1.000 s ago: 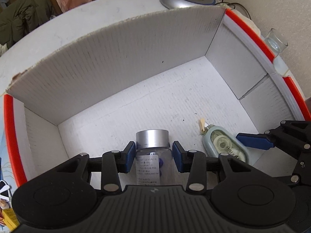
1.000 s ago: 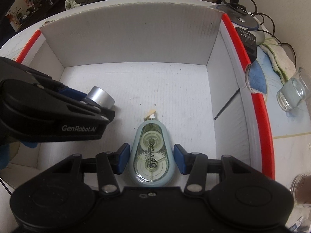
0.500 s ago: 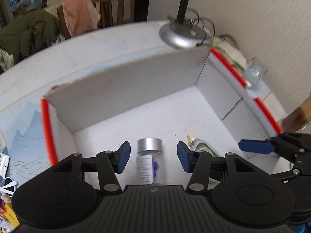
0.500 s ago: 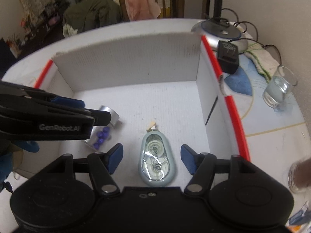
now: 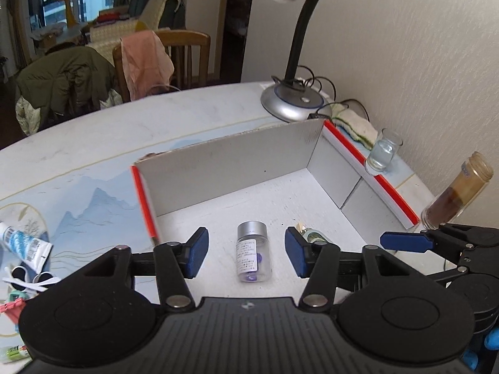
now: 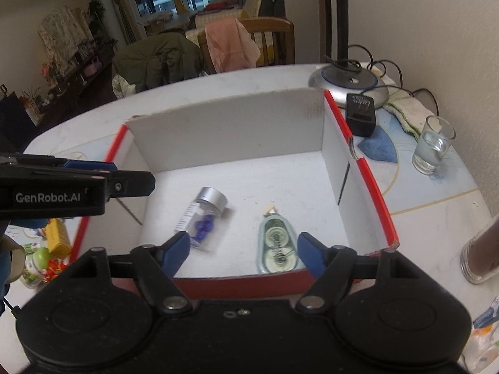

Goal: Organize rigid objects
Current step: 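Withdraw both tools from the shoebox back over the cluttered mat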

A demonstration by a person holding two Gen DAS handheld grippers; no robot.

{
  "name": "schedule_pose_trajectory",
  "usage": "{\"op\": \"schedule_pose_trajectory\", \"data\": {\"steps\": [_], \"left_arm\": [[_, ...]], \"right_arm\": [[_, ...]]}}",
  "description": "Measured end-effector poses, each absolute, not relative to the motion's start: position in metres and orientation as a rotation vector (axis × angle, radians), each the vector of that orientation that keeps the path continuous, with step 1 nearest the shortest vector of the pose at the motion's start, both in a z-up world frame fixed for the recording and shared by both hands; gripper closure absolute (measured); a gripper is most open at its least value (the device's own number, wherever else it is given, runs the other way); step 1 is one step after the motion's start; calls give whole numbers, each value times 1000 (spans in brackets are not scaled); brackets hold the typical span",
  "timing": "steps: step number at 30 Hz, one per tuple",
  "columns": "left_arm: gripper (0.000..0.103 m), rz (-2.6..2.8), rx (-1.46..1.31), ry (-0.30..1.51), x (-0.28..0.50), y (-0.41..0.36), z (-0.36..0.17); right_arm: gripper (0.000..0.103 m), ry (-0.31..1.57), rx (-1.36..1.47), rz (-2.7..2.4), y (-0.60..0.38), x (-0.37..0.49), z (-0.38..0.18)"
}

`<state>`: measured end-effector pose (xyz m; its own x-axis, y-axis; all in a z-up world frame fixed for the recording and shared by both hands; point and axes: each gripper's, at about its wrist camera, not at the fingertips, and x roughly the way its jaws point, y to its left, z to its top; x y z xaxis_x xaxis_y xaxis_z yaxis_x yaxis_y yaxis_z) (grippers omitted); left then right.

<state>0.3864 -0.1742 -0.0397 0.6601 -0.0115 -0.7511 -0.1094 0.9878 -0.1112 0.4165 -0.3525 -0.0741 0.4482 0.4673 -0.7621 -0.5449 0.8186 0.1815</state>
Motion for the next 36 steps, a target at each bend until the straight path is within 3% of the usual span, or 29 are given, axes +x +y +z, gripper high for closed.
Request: {"op": "schedule_pose_trajectory", "data": {"steps": [8, 13, 19, 30, 36], "left_arm": [[36, 59, -159, 798, 344, -153, -24], [35, 49, -181, 773, 318, -135, -15], [25, 45, -188, 738, 284, -110, -5], [19, 66, -207, 707, 226, -45, -4], [2, 85, -204, 707, 202, -10, -12]], "right_arm": [[17, 861, -82, 618, -344, 389, -58], [13, 827, -50, 599, -340, 371, -44], [10, 799, -15, 604, -330, 345, -30], [7, 805, 15, 663, -283, 300, -27], [7, 820, 1, 697, -249, 283, -30]]}}
